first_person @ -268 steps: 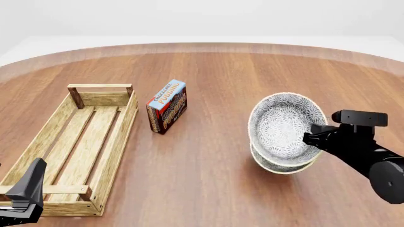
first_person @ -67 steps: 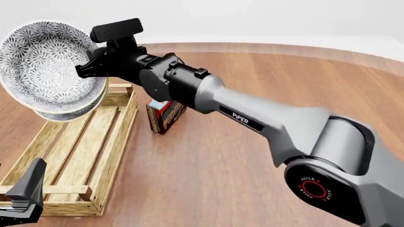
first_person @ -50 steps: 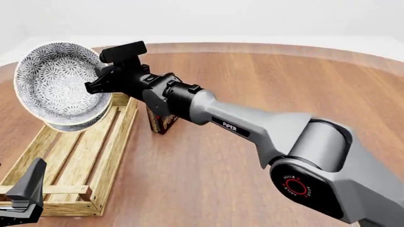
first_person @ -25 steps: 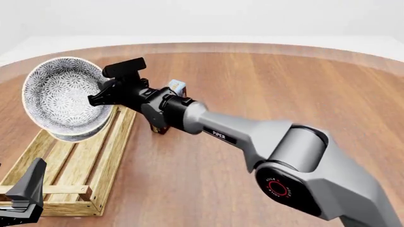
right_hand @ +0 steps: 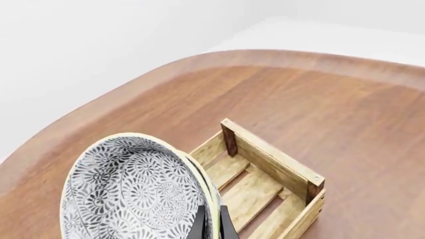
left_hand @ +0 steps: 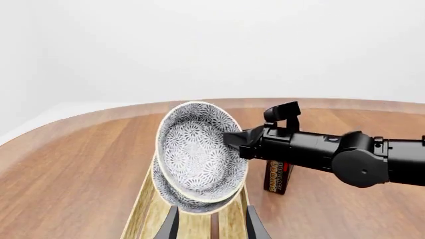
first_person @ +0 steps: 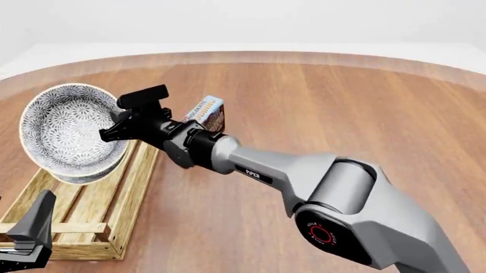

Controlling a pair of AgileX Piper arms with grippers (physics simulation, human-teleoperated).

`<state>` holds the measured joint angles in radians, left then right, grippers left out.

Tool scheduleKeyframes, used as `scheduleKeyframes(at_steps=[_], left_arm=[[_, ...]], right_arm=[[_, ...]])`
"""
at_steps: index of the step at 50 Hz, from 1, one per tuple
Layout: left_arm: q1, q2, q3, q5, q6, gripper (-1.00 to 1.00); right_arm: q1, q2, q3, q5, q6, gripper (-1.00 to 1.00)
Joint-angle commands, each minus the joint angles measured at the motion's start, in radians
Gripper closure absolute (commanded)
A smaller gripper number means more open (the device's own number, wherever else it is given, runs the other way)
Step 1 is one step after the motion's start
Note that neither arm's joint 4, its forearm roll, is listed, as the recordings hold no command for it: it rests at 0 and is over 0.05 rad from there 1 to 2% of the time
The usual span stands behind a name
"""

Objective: Stack the left bowl on the right bowl and place them in the tray.

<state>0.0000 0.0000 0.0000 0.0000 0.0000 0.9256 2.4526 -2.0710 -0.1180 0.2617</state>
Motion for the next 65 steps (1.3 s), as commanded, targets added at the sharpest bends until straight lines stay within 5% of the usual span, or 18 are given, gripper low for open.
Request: scheduleKeyframes(at_steps=[1,42,57,58,65], left_arm=[[0.000,0.000,0.000,0.000,0.000,-1.00],[0.000,0.000,0.000,0.000,0.000,-1.00],[0.000,0.000,0.000,0.000,0.000,-1.00],[0.000,0.000,0.000,0.000,0.000,-1.00],[0.000,0.000,0.000,0.000,0.000,-1.00]], right_arm=[[0.010,0.023,-0.042,0.002,0.009,1.00],[0.030,0.163,-0.182,0.083,0.022,1.00],[0.035,0.262,-0.324,0.190,0.004,1.00],[0.044,0.259,-0.321,0.192,-0.009,-1.00],[0.036,0.260,-0.329,0.197,-0.012,-1.00]])
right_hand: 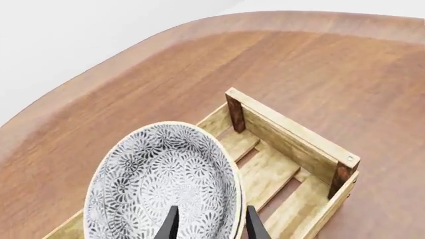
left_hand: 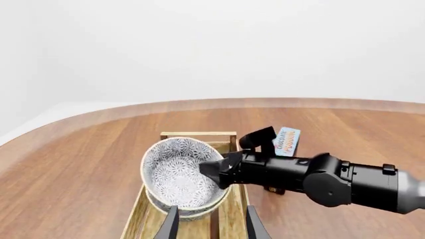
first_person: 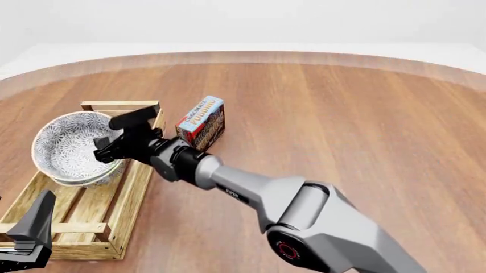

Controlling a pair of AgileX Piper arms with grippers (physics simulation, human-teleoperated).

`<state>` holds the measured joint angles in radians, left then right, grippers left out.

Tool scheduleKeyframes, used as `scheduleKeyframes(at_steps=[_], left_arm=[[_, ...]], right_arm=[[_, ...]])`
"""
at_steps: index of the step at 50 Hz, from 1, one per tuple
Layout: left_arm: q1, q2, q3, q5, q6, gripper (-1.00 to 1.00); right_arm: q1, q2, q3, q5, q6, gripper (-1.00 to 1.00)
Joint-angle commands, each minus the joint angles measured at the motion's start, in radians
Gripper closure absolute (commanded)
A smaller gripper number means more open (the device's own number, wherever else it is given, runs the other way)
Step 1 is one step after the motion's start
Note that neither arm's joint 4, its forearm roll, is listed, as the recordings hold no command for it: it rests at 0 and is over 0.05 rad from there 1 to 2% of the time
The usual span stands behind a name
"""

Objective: Stack the left bowl on the right bowl and place them in the tray.

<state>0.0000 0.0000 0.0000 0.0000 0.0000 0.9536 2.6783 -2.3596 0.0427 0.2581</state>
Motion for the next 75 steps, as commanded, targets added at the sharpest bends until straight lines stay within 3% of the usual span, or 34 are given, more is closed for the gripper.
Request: scheduleKeyframes(at_steps=[1,23,35,42,55,69,75], left_arm=[[0.000,0.000,0.000,0.000,0.000,-1.00],[0.000,0.000,0.000,0.000,0.000,-1.00],[0.000,0.000,0.000,0.000,0.000,-1.00],[0.000,0.000,0.000,0.000,0.000,-1.00],[0.000,0.000,0.000,0.000,0.000,-1.00],[0.000,0.000,0.000,0.000,0.000,-1.00],[0.000,0.000,0.000,0.000,0.000,-1.00]], right_arm=[[0.009,0.034,-0.038,0.034,-0.008,-1.00],[-0.006,0.017,-0.017,0.032,-0.011,-1.00],[-0.022,-0.027,-0.008,0.096,-0.061,-1.00],[-0.017,-0.040,-0.057,0.192,-0.121,-1.00],[-0.033,-0.153,0.017,0.229,-0.185,-1.00],[-0.018,-0.401,0.258,0.202,-0.266,-1.00],[-0.032,-0.513,0.355,0.201,-0.337,-1.00]])
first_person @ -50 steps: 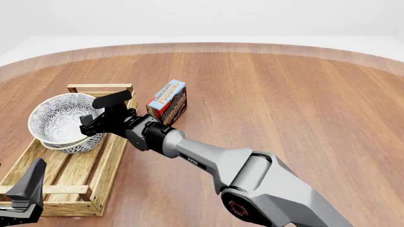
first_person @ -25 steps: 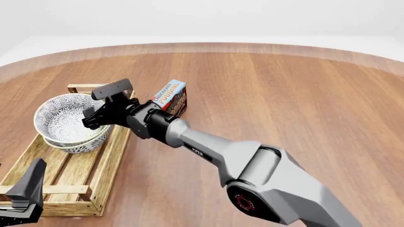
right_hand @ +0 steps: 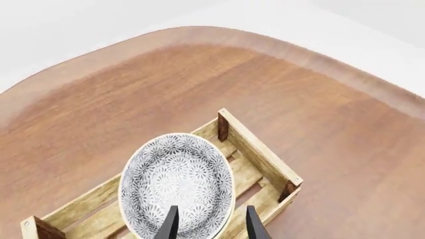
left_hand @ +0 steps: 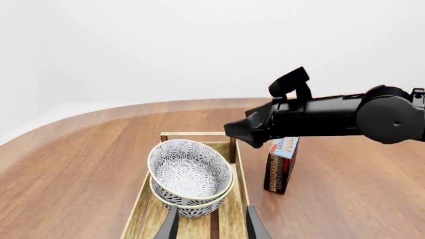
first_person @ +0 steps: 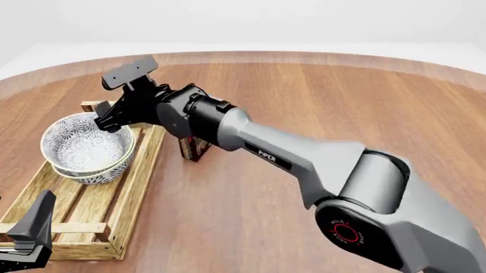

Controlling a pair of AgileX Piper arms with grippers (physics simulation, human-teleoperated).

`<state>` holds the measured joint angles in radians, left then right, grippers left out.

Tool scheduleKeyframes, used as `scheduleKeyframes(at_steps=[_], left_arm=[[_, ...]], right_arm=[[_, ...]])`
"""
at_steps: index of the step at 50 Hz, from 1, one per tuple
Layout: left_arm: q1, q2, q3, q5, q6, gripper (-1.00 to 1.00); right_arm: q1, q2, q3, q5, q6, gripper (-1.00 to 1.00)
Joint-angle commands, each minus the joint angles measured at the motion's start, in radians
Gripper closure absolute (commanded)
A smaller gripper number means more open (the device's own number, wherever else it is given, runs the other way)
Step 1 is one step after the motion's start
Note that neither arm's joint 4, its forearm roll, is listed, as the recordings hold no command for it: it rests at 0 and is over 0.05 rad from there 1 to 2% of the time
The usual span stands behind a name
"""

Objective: Stack the left bowl on the right bowl and place them in the tray.

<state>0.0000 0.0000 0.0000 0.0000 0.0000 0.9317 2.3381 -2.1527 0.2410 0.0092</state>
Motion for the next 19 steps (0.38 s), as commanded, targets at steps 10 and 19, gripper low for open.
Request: scheduleKeyframes(at_steps=[10,19], left_arm=[[0.000,0.000,0.000,0.000,0.000,-1.00],[0.000,0.000,0.000,0.000,0.000,-1.00]], right_arm=[[-0.040,-0.333,0.272,-0.007,-0.137,-1.00],[-0.053,-0.428,0.359,-0.034,-0.152,-1.00]])
